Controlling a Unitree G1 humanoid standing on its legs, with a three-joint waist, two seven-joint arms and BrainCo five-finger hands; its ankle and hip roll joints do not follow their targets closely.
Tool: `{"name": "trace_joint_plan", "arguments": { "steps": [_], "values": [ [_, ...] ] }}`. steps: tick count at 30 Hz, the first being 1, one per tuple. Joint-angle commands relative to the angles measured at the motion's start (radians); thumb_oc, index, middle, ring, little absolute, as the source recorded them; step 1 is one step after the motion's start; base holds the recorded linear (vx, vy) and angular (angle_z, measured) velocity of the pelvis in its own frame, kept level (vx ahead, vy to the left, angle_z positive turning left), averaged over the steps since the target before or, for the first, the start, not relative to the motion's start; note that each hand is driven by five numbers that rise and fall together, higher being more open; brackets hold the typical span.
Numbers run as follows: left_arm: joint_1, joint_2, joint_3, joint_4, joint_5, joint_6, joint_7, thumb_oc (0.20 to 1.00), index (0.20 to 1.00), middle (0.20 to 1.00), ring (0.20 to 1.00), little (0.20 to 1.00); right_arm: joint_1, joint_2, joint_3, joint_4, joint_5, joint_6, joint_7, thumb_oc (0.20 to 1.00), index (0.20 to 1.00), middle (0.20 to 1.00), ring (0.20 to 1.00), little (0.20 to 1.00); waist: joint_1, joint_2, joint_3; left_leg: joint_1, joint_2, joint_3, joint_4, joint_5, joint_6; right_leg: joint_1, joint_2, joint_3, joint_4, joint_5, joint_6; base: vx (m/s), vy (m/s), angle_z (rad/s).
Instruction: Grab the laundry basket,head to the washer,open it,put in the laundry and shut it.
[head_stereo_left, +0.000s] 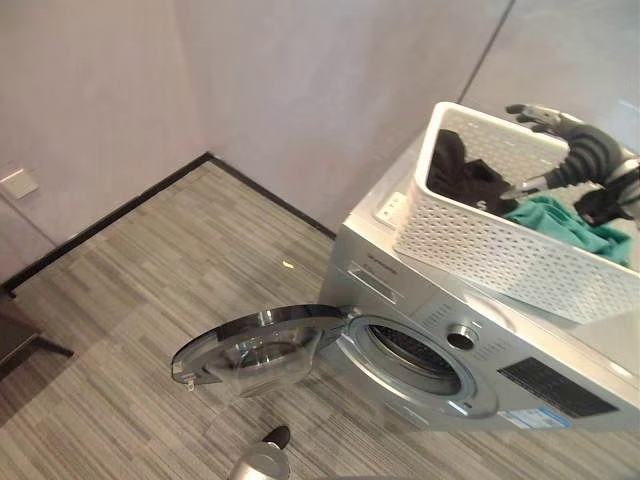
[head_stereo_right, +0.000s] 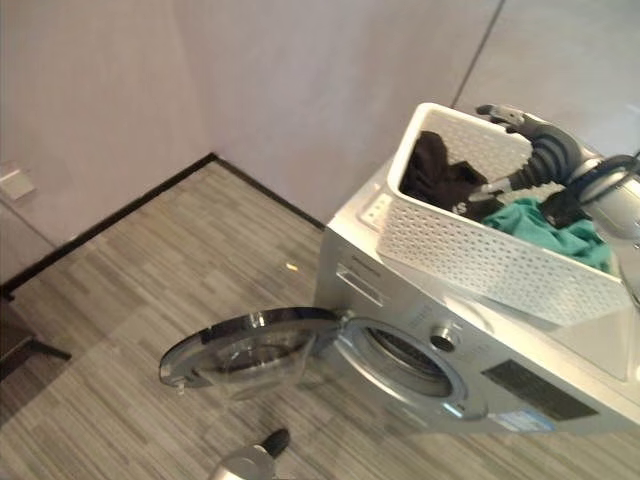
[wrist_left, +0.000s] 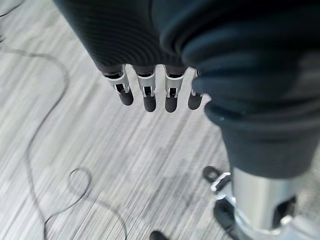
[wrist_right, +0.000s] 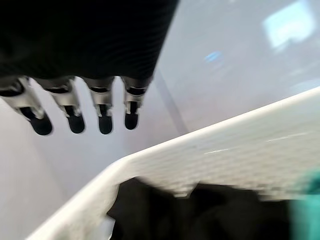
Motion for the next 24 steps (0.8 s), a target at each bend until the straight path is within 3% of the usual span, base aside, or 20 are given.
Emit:
{"name": "trace_joint_plan", "arguments": {
  "steps": [1, 3, 6, 8, 10, 15, 24],
  "values": [
    [0.053, 0.056, 0.073, 0.059, -0.053, 0.004, -0.001, 1.0, 1.0, 1.0, 1.0, 1.0, -0.108, -0.029, 0.117, 0.102, -0.008, 0.004, -0.014, 1.0, 1.0, 1.0, 1.0, 1.0, 0.03, -0.027, -0.074, -0.004, 0.007, -0.028, -0.049, 0.032, 0.051, -0.06, -0.007, 0.0, -0.002, 0.139, 0.01, 0.03, 0.032, 0.21],
    [0.044, 0.067, 0.096, 0.059, -0.079, 0.005, 0.008, 1.0, 1.0, 1.0, 1.0, 1.0, -0.259, 0.009, 0.269, 0.169, -0.039, 0.026, -0.007, 1.0, 1.0, 1.0, 1.0, 1.0, 0.039, -0.04, -0.061, -0.011, 0.002, -0.051, -0.049, 0.039, 0.05, -0.051, -0.008, -0.022, -0.002, 0.14, 0.008, 0.04, 0.034, 0.33],
    [0.028, 0.077, 0.107, 0.07, -0.093, 0.009, 0.012, 1.0, 1.0, 1.0, 1.0, 1.0, -0.363, 0.028, 0.373, 0.198, -0.099, 0.052, 0.017, 1.0, 1.0, 1.0, 1.0, 1.0, 0.042, -0.054, -0.05, -0.02, -0.005, -0.067, -0.049, 0.045, 0.046, -0.048, -0.009, -0.044, -0.002, 0.137, 0.009, 0.03, 0.015, 0.32],
    [0.007, 0.079, 0.108, 0.087, -0.095, 0.015, 0.025, 1.0, 1.0, 1.0, 1.0, 1.0, -0.387, 0.048, 0.342, 0.222, -0.13, 0.056, -0.043, 1.0, 1.0, 1.0, 1.0, 1.0, 0.034, -0.056, -0.048, -0.018, -0.004, -0.063, -0.049, 0.042, 0.046, -0.045, -0.008, -0.043, -0.002, 0.136, 0.008, 0.04, 0.019, 0.05],
    [-0.021, 0.073, 0.092, 0.093, -0.078, 0.019, 0.044, 1.0, 1.0, 1.0, 1.0, 1.0, -0.341, 0.082, 0.23, 0.213, -0.163, 0.038, -0.133, 1.0, 1.0, 1.0, 1.0, 1.0, 0.022, -0.045, -0.047, -0.012, -0.002, -0.055, -0.049, 0.036, 0.049, -0.043, -0.008, -0.032, -0.002, 0.136, 0.005, 0.04, 0.009, -0.12],
    [-0.063, 0.078, 0.062, 0.065, -0.055, 0.011, 0.072, 1.0, 1.0, 1.0, 1.0, 1.0, -0.193, 0.11, 0.04, 0.15, -0.197, 0.022, -0.234, 1.0, 1.0, 1.0, 1.0, 1.0, 0.01, -0.029, -0.05, -0.009, 0.004, -0.052, -0.049, 0.029, 0.051, -0.045, -0.005, -0.023, -0.002, 0.129, 0.002, 0.02, 0.0, -0.14],
    [-0.074, 0.069, 0.043, 0.059, -0.043, 0.017, 0.062, 1.0, 1.0, 1.0, 1.0, 1.0, -0.109, 0.065, -0.005, 0.151, -0.247, 0.05, -0.202, 1.0, 1.0, 1.0, 1.0, 1.0, -0.005, -0.024, -0.047, -0.009, 0.014, -0.052, -0.049, 0.028, 0.047, -0.051, 0.001, -0.017, -0.002, 0.125, -0.001, 0.01, -0.01, -0.02]
  ]
}}
